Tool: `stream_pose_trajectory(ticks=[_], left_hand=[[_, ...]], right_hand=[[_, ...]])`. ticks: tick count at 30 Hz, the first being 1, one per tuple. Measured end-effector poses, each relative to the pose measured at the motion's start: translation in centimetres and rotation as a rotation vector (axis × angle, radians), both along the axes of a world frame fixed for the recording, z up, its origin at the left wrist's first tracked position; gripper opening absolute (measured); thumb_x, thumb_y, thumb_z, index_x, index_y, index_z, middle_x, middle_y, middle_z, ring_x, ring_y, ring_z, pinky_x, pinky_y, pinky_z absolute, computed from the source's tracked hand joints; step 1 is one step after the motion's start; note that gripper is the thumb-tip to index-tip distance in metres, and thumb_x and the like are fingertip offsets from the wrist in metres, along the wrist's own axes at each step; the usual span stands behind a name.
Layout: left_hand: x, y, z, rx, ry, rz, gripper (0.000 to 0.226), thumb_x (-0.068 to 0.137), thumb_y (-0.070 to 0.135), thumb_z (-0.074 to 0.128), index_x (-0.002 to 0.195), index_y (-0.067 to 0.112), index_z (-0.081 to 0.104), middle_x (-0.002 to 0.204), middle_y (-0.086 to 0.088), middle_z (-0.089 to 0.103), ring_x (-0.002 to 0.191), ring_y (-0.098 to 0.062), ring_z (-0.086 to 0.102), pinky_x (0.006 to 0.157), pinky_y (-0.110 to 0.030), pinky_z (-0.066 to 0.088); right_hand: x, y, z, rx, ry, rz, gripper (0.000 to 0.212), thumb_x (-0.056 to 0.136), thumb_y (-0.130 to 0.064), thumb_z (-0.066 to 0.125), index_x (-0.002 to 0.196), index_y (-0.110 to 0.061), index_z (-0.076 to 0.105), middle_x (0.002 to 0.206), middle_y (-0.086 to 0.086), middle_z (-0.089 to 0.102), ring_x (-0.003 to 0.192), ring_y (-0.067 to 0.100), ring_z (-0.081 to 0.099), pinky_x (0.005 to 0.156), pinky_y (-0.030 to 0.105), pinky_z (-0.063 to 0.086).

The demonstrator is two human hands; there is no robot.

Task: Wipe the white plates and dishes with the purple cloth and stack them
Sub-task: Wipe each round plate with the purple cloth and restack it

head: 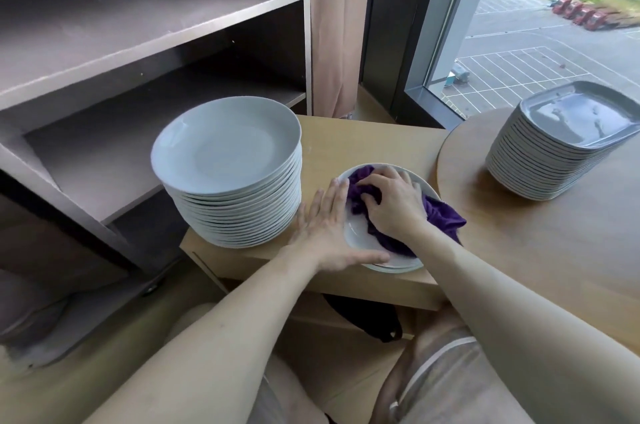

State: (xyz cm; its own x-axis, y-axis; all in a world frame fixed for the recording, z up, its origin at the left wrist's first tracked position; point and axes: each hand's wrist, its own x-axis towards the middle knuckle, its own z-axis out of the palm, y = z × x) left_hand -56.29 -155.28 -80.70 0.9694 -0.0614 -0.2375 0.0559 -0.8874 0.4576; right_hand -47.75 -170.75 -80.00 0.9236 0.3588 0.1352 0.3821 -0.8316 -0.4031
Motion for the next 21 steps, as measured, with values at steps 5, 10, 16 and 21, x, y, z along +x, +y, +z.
stream_pose_trajectory(ticks=[5,10,16,21], left_hand=[[0.0,-0.3,-0.1,0.047,0.057,0.026,0.146,0.051,0.103,0.049,0.148,0.040,-0.039,0.158,0.021,-0.041,0.153,-0.021,-0.029,0.124,-0.050,-0.015],[0.0,-0.3,-0.1,0.051,0.050,0.037,0.143,0.050,0.102,0.047,0.151,0.041,-0.035,0.160,0.019,-0.039,0.156,-0.026,-0.021,0.124,-0.051,-0.011],[-0.2,-0.4,0.0,0.069,0.008,0.041,0.142,0.050,0.100,0.043,0.156,0.038,-0.027,0.164,0.017,-0.031,0.157,-0.028,-0.007,0.126,-0.054,-0.002],[-0.1,-0.1,0.4,0.100,0.028,0.002,0.148,0.046,0.104,0.044,0.155,0.036,-0.030,0.164,0.013,-0.035,0.157,-0.028,-0.007,0.126,-0.055,-0.001]], right_hand=[[2.1,-1.5,0.9,-0.210,-0.043,-0.030,0.026,0.098,-0.030,0.052,0.122,-0.033,0.061,0.129,-0.001,0.049,0.121,0.029,0.040,0.099,0.047,0.033],[1.8,-4.3,3.3,-0.456,-0.008,0.014,0.021,0.091,-0.030,0.054,0.110,-0.037,0.061,0.118,-0.006,0.048,0.113,0.023,0.038,0.092,0.042,0.036],[-1.7,-6.8,4.2,-0.454,0.203,0.064,0.017,0.083,-0.024,0.055,0.089,-0.040,0.058,0.110,-0.018,0.049,0.109,0.017,0.038,0.088,0.040,0.031],[-4.2,-5.6,3.7,-0.288,0.317,0.159,0.022,0.083,-0.023,0.056,0.082,-0.044,0.060,0.106,-0.021,0.051,0.111,0.013,0.040,0.096,0.039,0.033]])
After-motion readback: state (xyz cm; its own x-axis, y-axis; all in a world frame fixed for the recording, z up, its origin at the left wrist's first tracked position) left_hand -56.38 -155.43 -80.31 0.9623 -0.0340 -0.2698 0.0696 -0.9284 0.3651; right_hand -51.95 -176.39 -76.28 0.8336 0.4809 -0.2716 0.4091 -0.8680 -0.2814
